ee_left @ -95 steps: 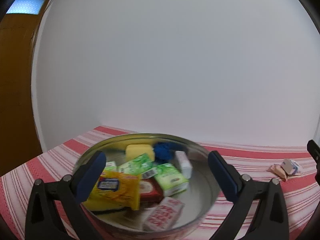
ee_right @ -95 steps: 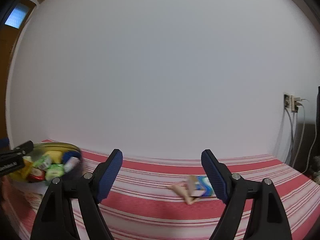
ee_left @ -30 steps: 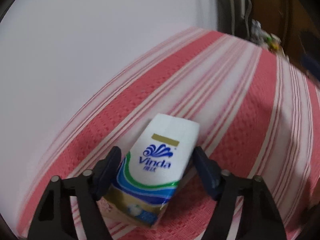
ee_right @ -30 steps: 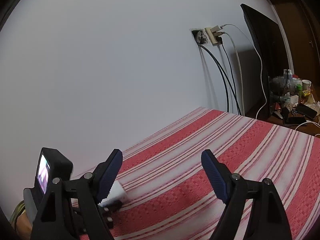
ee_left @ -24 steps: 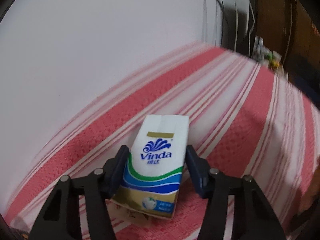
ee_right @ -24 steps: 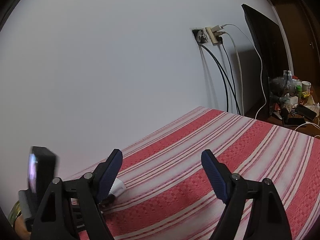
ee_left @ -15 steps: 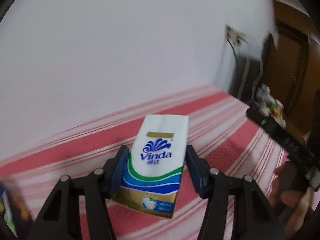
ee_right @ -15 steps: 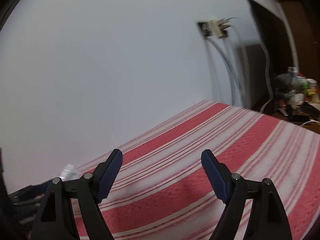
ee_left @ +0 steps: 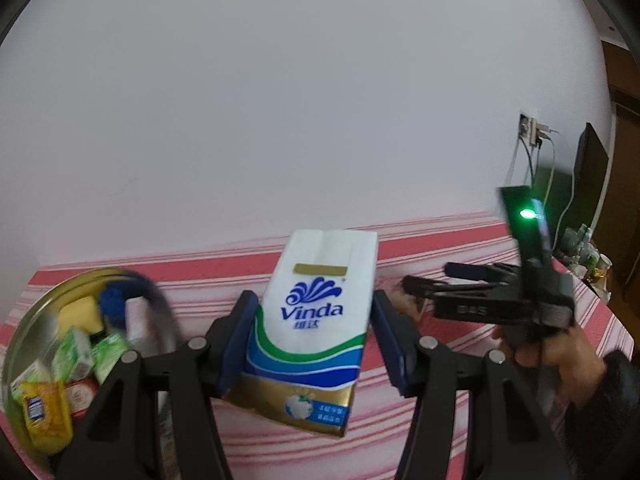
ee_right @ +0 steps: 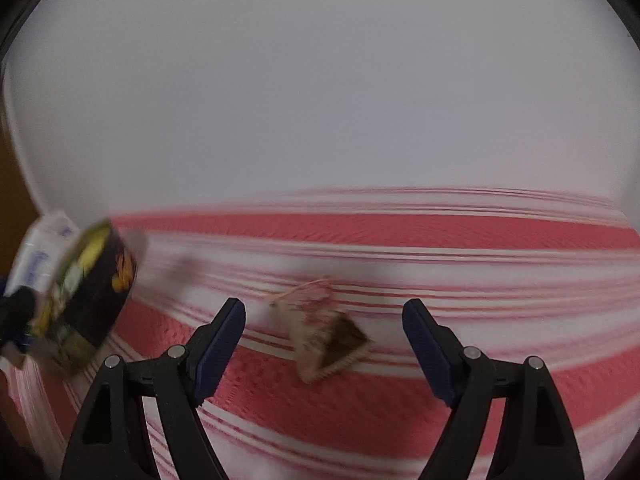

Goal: Organize objects
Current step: 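Grasp the pink-flowered candy packet with the right tool while the left holds the tissue pack, then carry the tissue pack and candy packet over the silver tin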

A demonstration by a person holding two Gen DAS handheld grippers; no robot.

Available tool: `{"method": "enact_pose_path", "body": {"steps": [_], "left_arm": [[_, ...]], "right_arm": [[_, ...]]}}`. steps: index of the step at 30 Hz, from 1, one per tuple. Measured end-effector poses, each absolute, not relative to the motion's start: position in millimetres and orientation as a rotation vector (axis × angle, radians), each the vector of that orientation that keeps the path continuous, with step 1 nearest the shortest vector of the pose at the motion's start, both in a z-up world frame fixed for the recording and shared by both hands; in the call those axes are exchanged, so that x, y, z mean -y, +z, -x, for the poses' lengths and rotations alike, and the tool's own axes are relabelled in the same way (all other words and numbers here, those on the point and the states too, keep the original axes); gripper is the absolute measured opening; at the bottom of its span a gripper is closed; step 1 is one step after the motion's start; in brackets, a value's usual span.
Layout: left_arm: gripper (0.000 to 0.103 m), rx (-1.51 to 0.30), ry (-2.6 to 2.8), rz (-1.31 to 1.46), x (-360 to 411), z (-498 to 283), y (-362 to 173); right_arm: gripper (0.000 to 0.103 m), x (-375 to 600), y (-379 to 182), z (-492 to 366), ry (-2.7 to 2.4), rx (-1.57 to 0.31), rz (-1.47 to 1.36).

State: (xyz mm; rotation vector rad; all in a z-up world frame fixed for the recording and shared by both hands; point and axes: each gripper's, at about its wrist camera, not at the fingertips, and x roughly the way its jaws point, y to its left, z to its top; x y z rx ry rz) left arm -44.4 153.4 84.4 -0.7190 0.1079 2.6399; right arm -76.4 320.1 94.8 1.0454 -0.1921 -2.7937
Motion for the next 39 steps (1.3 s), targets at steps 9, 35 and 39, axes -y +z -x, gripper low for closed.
{"method": "enact_pose_path", "body": {"steps": [9,35,39], "left_arm": [[0.057,-0.07,2.716,0.704,-94,37,93],[0.057,0.109,2.992,0.722,32,18,95],[0.057,0.149,3.022,0.742,53,16,90]], "right_arm": [[0.048,-301,68,108,-2.763,0.073,-1.292],[0.04,-143,168,28,-2.701,0.092,-0.832],[0.04,-110,177,22,-2.66,0.075,-0.8]]}}
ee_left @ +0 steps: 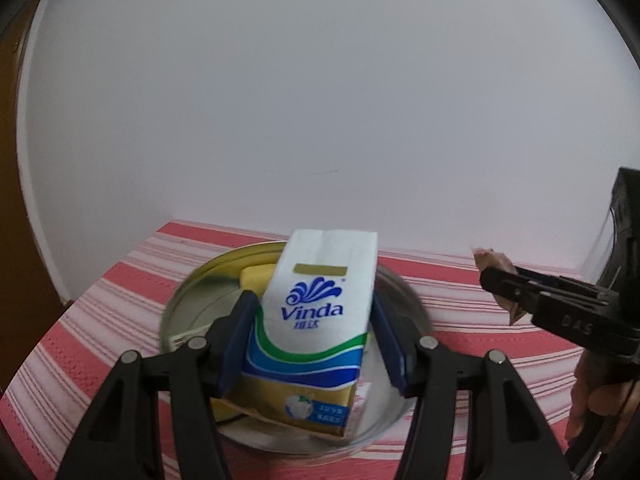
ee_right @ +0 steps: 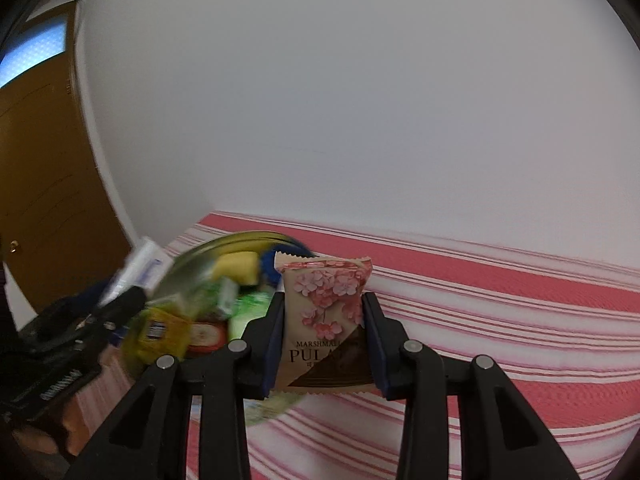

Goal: Organize objects
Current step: 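Carry the tissue pack and candy packet over the silver tin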

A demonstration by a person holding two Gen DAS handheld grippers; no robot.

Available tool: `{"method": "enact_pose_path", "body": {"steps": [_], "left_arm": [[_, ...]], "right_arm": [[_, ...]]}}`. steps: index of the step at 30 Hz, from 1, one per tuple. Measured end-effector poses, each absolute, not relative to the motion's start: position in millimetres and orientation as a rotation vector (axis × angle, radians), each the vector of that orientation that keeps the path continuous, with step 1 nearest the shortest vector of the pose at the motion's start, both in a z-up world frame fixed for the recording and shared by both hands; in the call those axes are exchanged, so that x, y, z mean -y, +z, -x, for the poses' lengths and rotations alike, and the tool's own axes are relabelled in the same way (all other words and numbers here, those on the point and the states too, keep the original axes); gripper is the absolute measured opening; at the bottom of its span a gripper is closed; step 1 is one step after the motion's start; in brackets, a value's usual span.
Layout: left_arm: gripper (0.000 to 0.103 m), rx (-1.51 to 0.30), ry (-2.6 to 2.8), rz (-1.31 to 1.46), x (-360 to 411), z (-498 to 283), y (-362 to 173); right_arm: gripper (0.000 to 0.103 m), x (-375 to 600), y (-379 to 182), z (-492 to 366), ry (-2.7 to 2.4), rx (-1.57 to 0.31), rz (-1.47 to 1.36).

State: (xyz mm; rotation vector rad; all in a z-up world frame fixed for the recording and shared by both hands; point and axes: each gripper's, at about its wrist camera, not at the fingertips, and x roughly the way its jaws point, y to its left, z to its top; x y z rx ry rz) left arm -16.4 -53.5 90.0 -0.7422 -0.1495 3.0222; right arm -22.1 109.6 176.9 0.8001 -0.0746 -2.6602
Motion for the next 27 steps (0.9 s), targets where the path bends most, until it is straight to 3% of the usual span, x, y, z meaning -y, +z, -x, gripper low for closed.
{"method": "enact_pose_path", "body": {"steps": [19,27], "left_arm": [[0.057,0.282,3.092,0.805,119,22,72],[0.057,0.26,3.026,0.852,99,29,64]], "right_arm": [[0.04,-48,213,59,-2.615,-0.062,-0.731],[0.04,-28,202,97,-2.597,-0.044,-0.843]]}}
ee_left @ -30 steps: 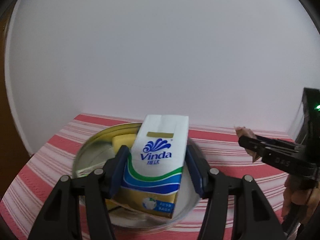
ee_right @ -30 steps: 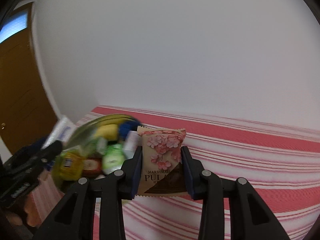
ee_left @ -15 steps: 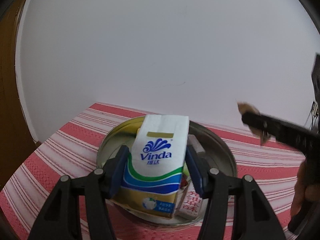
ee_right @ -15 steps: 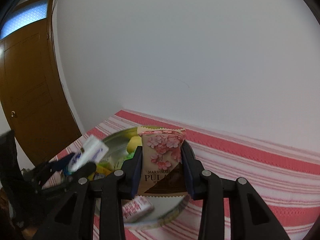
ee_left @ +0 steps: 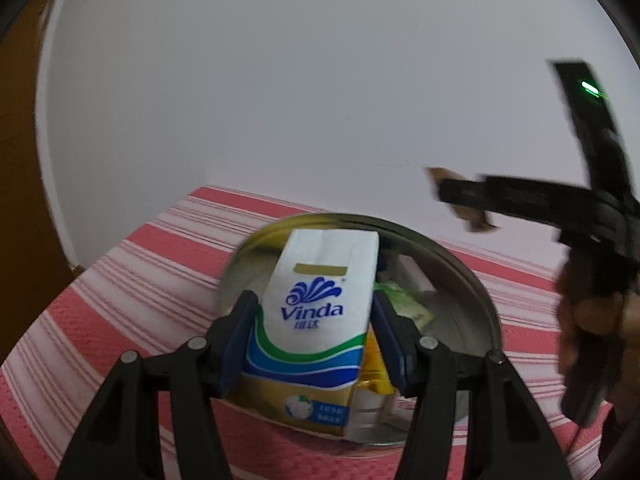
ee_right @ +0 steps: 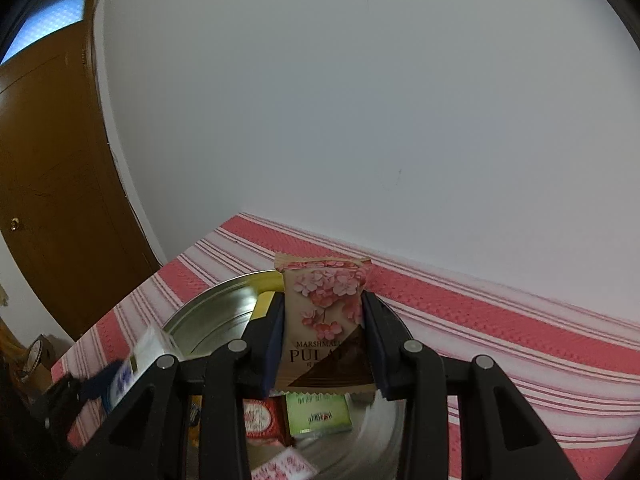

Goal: Organize objects
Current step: 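Carry the tissue pack and candy packet over the silver tin, then open both tools to drop the tissue pack and candy packet into the tin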

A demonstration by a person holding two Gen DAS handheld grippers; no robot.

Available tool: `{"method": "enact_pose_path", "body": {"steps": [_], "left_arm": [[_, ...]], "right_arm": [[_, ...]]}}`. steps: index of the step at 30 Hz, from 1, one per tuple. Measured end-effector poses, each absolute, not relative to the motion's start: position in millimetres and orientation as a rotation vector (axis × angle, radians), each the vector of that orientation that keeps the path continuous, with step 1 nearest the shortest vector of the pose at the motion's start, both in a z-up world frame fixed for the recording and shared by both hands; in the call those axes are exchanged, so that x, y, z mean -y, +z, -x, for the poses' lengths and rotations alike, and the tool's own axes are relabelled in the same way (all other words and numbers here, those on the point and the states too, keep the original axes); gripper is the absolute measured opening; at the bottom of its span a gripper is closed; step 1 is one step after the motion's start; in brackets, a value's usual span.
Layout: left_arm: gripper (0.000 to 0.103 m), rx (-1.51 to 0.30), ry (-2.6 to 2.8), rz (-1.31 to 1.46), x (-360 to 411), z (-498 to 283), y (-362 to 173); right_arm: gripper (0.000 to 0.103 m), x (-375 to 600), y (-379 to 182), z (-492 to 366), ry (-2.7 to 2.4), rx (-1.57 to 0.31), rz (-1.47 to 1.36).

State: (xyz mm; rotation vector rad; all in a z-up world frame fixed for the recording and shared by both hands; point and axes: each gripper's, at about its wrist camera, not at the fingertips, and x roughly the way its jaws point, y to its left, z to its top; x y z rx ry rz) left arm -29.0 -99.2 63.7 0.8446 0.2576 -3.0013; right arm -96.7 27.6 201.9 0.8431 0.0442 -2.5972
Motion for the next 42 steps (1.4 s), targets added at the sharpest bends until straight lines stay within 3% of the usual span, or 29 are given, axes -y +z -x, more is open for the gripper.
{"method": "enact_pose_path", "body": {"steps": [10,35,36,40,42], "left_arm": [[0.057,-0.211,-3.084,-0.963,51,49,51],[0.059,-0.106,-3.01,-0.997,40,78,31],[0.061,-0.097,-3.008,-0.998,39,79,31],[0.097,-0.097,-3.003,-0.913,39,73,37],[0.103,-0.102,-2.991,-0.842,41,68,40]], "right_arm": [[0.04,-32,183,122,-2.551,-0.086,-0.974],[0.041,23,124,171,-2.397,-0.179,-1.209],[0.042,23,120,172,-2.392,-0.17,-1.235],[0.045,10,124,170,-2.393,-0.036,-1.209],[0.045,-2,135,164,-2.419,0.054,-1.158]]}}
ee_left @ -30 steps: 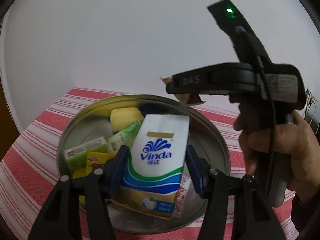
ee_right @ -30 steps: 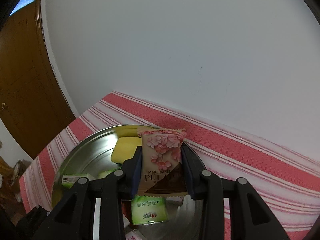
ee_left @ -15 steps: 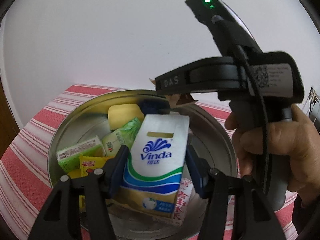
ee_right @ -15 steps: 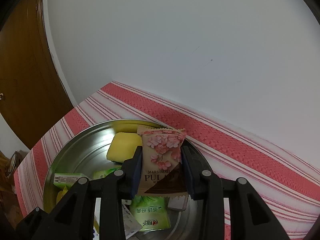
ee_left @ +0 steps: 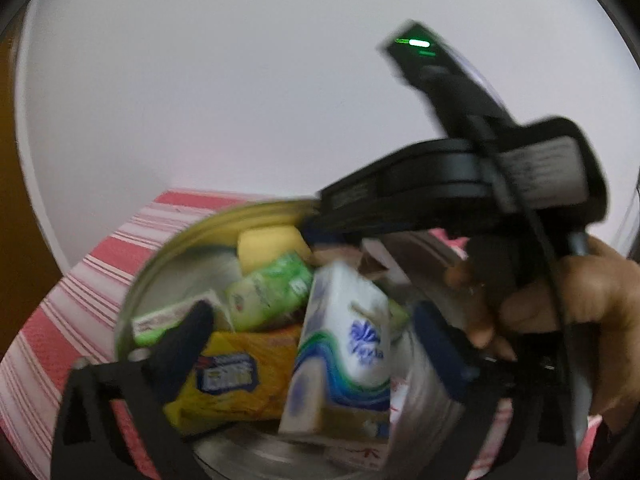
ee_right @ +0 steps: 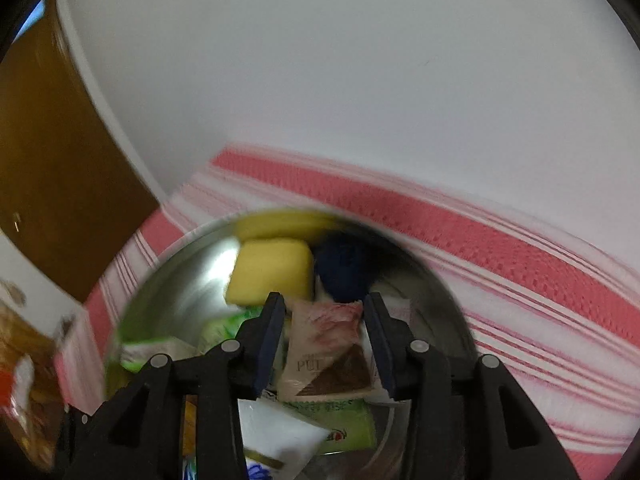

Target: Organize objects

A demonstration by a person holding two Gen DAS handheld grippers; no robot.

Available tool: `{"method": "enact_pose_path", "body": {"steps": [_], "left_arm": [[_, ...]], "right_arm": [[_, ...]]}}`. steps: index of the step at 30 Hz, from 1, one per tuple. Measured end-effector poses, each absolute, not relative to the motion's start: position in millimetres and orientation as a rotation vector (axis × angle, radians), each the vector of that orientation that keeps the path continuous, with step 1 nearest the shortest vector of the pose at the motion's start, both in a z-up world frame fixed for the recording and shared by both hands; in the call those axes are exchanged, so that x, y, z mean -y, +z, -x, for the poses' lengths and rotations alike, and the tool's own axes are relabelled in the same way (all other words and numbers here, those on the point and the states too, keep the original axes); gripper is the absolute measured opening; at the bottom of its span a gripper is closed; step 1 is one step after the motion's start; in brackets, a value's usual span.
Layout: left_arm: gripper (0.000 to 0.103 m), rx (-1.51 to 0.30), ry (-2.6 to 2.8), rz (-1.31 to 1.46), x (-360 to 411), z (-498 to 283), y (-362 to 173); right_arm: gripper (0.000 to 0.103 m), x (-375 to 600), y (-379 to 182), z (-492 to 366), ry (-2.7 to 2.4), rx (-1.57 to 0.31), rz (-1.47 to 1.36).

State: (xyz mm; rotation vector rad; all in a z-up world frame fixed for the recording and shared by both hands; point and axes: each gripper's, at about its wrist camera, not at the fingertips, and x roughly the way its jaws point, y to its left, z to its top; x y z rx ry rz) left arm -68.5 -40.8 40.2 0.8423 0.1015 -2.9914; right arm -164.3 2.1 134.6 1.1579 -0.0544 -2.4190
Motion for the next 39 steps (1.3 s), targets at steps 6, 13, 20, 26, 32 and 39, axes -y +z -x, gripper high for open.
{"method": "enact_pose_path", "body": {"steps": [6,13,20,26,32,39], "left_arm": [[0.103,-0.158,-2.983,-0.814,47,64,40],[0.103,-0.05,-2.944,-0.655,46,54,42],[0.103,-0.023,-2.908,-0.632,45,46,39],[0.103,-0.066,-2.881,-0.626,50,42,38],[0.103,-0.085,-2.865,-0.579,56,37,37],[0.103,-0.09,-2.86,-0.519,55,27,40]], "right_arm": [[0.058,-30,153,149,-2.482,0.239,-1.037],[0.069,-56,158,121,-2.523,0.384,-0.91],[0.07,-81,161,78,-2.632,0.443,-0.777],[0.07,-83,153,37,-2.736,0.41,-0.641],[0.071,-75,145,-8,-2.86,0.342,-0.41],[0.072,-66,143,-32,-2.951,0.174,-0.19]]}}
